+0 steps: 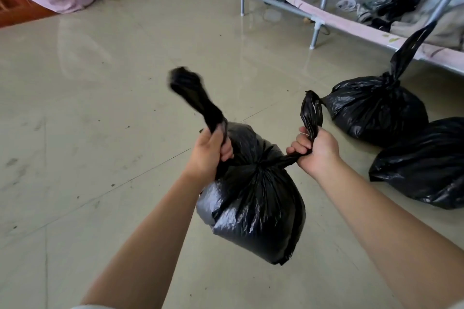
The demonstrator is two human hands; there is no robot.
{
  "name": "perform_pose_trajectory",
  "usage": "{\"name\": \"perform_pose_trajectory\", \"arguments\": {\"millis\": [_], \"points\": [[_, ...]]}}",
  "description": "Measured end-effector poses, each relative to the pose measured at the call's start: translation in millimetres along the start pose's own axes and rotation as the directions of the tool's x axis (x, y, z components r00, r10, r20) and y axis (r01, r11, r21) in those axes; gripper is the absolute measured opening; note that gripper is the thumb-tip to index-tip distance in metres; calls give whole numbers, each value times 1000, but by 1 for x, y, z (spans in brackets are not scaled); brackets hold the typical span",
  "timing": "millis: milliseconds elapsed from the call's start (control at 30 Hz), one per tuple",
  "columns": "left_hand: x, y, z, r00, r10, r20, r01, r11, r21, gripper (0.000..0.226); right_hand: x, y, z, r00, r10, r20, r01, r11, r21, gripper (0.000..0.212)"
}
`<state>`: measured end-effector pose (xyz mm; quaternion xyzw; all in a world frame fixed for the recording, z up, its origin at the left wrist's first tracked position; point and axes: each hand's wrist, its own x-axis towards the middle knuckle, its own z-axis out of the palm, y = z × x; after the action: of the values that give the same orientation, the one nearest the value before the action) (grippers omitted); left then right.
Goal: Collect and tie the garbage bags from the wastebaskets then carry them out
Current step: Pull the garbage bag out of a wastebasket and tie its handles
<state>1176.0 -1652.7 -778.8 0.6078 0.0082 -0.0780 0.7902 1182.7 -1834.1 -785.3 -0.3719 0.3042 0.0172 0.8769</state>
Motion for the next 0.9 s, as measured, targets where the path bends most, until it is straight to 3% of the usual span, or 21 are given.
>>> {"name": "perform_pose_trajectory", "arguments": {"millis": [167,233,267,300,367,400,533,667,733,833,900], "points": [[-9,-22,1,977,-211,14,183,877,445,33,0,10,-2,1000,12,-20,-12,1000,-23,35],[-12,-30,-3,946,-318,58,253,839,481,23,4,14,-11,996,2,-85,-22,971,-236,41],[-13,-31,-5,922,-380,76,296,816,497,11,6,14,-17,993,-4,-116,-44,912,-409,44],[-14,-32,-7,903,-422,84,310,774,552,15,6,15,-23,990,-9,-142,-76,810,-582,46],[-12,-33,-10,892,-442,100,237,642,729,52,6,11,-33,991,-6,-133,-100,626,-773,47],[-11,-33,-8,897,-431,100,184,568,802,64,6,9,-34,995,17,-100,-89,631,-771,44],[-15,-41,8,931,-366,4,91,241,966,91,6,-6,-29,997,62,34,-39,880,-473,35],[-19,-53,20,949,-280,-146,132,-67,989,95,3,-12,-23,980,65,188,6,935,-355,35],[-20,-57,23,949,-259,-178,149,-129,980,91,0,-14,-18,963,26,268,77,927,-368,33],[-18,-63,26,947,-235,-217,188,-136,973,79,-1,-18,-13,928,-120,353,263,882,-392,31],[-18,-66,26,950,-217,-223,195,-142,970,70,-1,-21,-13,919,-150,364,295,875,-384,32]]}}
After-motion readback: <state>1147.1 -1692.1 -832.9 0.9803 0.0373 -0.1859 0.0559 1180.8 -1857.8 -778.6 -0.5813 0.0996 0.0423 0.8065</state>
